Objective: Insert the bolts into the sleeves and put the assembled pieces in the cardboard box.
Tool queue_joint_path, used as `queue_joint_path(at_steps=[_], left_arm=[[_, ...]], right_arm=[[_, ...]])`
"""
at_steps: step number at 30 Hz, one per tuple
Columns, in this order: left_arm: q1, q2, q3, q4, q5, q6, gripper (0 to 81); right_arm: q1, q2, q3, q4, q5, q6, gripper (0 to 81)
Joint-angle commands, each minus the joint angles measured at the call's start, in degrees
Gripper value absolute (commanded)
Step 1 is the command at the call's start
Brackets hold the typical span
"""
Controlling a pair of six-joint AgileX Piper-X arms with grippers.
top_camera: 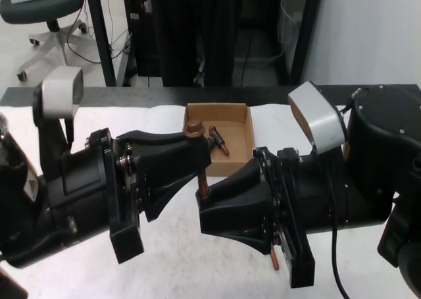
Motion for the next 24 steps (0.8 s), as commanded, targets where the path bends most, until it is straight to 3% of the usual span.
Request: queue_joint_path(at_steps=[1, 9, 11, 19, 24], left_arm=[[-0.1, 0.4, -0.1, 0.1, 0.0, 0.1, 0.2], [-0.1, 0.4, -0.1, 0.1, 7.1, 0.1, 0.2], [-0.1, 0.4, -0.1, 0.1, 8.0, 0.1, 3.9], [-0.1, 0.4, -0.1, 0.1, 8.9, -0.9, 49.4], [0.3, 0.4, -0.1, 0.1, 8.1, -0.8, 52.7]], right_arm=[[0.4, -0.6, -0.7, -3.1, -0.4, 0.0, 0.8], [0.4, -0.6, -2.3, -3.1, 0.1, -0.4, 0.8], [0.4, -0.6, -2.4, -3.1, 0.1, -0.4, 0.8], [0.4, -0.6, -2.4, -3.1, 0.1, -0.4, 0.8], [0.4, -0.6, -2.4, -3.1, -0.1, -0.4, 0.8]])
